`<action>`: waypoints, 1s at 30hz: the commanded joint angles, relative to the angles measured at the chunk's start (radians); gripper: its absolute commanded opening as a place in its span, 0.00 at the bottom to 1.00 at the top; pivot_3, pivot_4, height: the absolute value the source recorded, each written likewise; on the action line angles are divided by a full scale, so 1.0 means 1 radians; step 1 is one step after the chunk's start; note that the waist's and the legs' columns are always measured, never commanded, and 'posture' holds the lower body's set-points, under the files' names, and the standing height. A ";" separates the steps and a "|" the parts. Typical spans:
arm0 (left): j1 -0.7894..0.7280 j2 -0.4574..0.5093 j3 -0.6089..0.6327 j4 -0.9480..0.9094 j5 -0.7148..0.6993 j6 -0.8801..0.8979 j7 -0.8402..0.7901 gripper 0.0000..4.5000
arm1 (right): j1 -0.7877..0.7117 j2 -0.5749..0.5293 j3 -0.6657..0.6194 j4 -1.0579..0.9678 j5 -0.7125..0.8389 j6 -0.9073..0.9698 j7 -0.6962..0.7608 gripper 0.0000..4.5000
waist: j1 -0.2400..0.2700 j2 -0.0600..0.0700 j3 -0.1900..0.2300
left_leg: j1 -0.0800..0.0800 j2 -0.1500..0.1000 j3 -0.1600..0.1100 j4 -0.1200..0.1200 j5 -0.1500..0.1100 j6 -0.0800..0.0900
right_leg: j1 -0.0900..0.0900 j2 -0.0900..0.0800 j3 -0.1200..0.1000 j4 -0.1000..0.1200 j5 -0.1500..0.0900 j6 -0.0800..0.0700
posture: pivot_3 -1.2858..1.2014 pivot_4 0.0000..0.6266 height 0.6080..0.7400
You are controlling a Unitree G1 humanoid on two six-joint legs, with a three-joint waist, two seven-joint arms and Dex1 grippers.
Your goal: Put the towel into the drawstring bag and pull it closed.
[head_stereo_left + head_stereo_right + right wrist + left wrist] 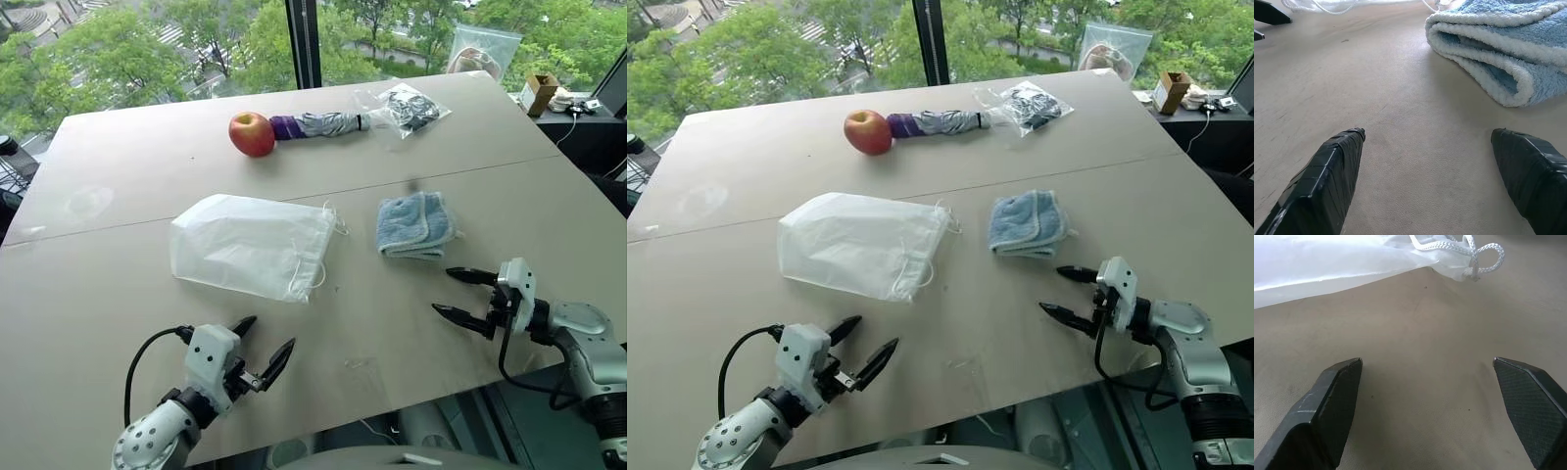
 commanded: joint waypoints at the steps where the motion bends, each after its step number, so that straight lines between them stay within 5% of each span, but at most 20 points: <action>1: 0.004 0.010 -0.008 -0.009 0.000 -0.015 -0.021 0.98 | 0.014 -0.009 -0.044 0.000 0.016 -0.079 0.027 0.98 | 0.000 0.000 0.000 | 0.000 0.000 0.000 0.000 0.000 0.000 | 0.000 0.000 0.000 0.000 0.000 0.000 | 0.52 0.24 1.00; 16: -0.005 0.033 0.026 -0.012 -0.066 -0.028 -0.103 0.98 | 0.008 0.012 -0.070 0.083 0.050 -0.170 0.075 0.98 | 0.000 0.000 0.001 | 0.000 0.000 0.003 0.000 0.000 0.000 | 0.000 0.000 0.000 0.000 0.000 0.000 | 0.52 0.24 1.00; 22: -0.039 0.084 0.132 -0.132 -0.256 0.066 -0.122 0.98 | -0.021 0.017 -0.093 0.045 0.124 -0.147 0.099 0.98 | 0.000 0.000 0.002 | -0.001 0.002 0.003 0.000 0.000 0.000 | 0.000 0.000 0.000 0.000 0.000 0.000 | 0.52 0.24 1.00; 30: -0.553 0.168 0.023 -0.186 -0.345 0.423 0.126 0.98 | -0.155 0.012 -0.087 0.083 0.184 -0.119 0.209 0.98 | 0.003 0.001 0.004 | 0.003 -0.002 0.000 0.004 0.000 0.000 | 0.003 0.001 -0.001 0.005 0.003 0.002 | 0.52 0.24 1.00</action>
